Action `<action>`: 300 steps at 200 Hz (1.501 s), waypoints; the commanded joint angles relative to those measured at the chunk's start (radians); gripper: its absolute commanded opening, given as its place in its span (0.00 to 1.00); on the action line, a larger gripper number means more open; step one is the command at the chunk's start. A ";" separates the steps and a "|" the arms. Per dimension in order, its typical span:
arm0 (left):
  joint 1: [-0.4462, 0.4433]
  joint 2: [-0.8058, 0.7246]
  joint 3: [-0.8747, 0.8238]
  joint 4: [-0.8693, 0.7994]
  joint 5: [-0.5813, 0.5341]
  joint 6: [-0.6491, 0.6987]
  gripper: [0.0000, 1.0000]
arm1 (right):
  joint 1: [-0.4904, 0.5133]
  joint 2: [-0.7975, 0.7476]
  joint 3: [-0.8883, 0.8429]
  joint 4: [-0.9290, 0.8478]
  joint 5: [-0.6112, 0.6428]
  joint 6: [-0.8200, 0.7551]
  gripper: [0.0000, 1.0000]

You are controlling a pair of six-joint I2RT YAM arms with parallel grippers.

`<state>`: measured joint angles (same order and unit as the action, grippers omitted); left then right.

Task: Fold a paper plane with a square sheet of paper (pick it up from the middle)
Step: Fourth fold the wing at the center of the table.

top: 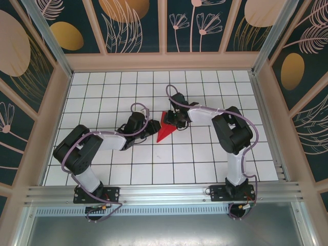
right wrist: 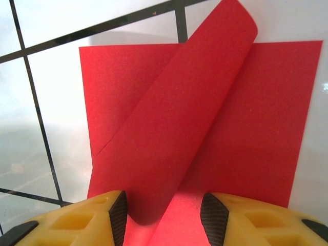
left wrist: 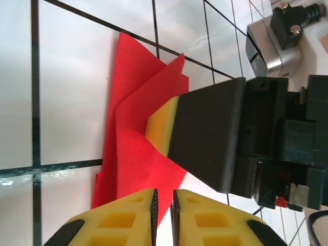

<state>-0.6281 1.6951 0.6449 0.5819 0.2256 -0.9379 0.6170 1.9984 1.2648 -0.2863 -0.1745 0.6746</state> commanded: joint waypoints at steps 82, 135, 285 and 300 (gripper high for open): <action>0.004 0.115 0.050 0.021 0.069 -0.002 0.13 | 0.011 0.184 -0.029 -0.117 0.081 -0.036 0.52; 0.005 0.134 0.065 0.025 0.079 0.003 0.13 | 0.015 0.194 -0.024 -0.122 0.082 -0.032 0.52; 0.004 0.168 0.082 -0.098 0.031 0.030 0.11 | 0.015 0.200 -0.020 -0.123 0.073 -0.023 0.52; 0.005 0.170 0.083 -0.116 0.021 0.030 0.10 | 0.016 0.199 -0.019 -0.123 0.069 -0.023 0.52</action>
<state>-0.6281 1.8450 0.7147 0.5270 0.2722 -0.9253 0.6266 2.0346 1.3140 -0.3397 -0.1574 0.6598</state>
